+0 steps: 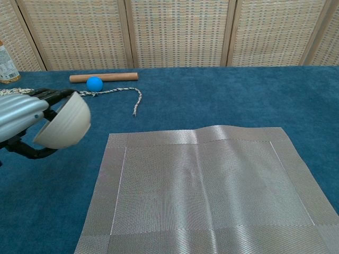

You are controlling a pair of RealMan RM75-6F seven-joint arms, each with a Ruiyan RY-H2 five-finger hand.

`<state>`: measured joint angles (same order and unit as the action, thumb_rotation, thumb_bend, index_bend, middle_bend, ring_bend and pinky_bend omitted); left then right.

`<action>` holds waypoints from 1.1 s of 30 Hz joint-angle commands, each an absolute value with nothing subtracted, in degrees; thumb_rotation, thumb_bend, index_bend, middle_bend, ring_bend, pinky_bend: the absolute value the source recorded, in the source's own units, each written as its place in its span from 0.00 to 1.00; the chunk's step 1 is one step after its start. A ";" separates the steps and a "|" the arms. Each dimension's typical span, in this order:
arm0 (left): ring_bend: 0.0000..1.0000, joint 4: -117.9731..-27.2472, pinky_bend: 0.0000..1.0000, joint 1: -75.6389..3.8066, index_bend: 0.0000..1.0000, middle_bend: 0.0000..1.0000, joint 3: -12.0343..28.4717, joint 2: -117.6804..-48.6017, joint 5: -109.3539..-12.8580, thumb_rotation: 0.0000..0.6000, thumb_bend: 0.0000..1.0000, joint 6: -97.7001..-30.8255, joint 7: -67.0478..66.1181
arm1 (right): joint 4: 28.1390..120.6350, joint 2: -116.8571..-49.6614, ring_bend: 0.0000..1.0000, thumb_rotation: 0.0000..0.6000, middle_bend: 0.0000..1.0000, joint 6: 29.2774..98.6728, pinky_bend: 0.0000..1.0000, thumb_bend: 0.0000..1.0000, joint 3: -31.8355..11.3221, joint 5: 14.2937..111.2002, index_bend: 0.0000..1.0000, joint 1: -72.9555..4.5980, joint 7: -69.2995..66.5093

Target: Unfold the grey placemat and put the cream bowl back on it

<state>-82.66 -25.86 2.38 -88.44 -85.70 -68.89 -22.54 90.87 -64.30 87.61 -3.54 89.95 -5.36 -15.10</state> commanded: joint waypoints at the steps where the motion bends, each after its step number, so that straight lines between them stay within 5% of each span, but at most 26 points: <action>1: 0.00 -89.21 0.00 -29.61 0.75 0.00 4.28 -90.53 -84.59 1.00 0.48 -64.80 -30.70 | 91.00 -63.82 0.00 1.00 0.00 87.75 0.00 0.20 -3.67 89.79 0.00 -5.25 -15.72; 12: 0.00 -91.28 0.00 -36.69 0.73 0.00 7.54 -100.09 -75.43 1.00 0.48 -57.00 -47.03 | 91.08 -63.19 0.00 1.00 0.00 87.17 0.00 0.20 -3.45 90.11 0.00 -5.44 -17.05; 25: 0.00 -88.38 0.00 -42.02 0.72 0.00 9.24 -109.01 -64.67 1.00 0.48 -55.23 -58.03 | 91.92 -62.68 0.00 1.00 0.00 87.57 0.00 0.20 -3.02 90.96 0.00 -5.23 -17.46; 33: 0.00 -87.05 0.00 -44.19 0.59 0.00 9.61 -110.92 -58.58 1.00 0.47 -56.45 -63.21 | 91.89 -62.37 0.00 1.00 0.00 87.73 0.00 0.20 -3.17 90.78 0.00 -5.17 -18.52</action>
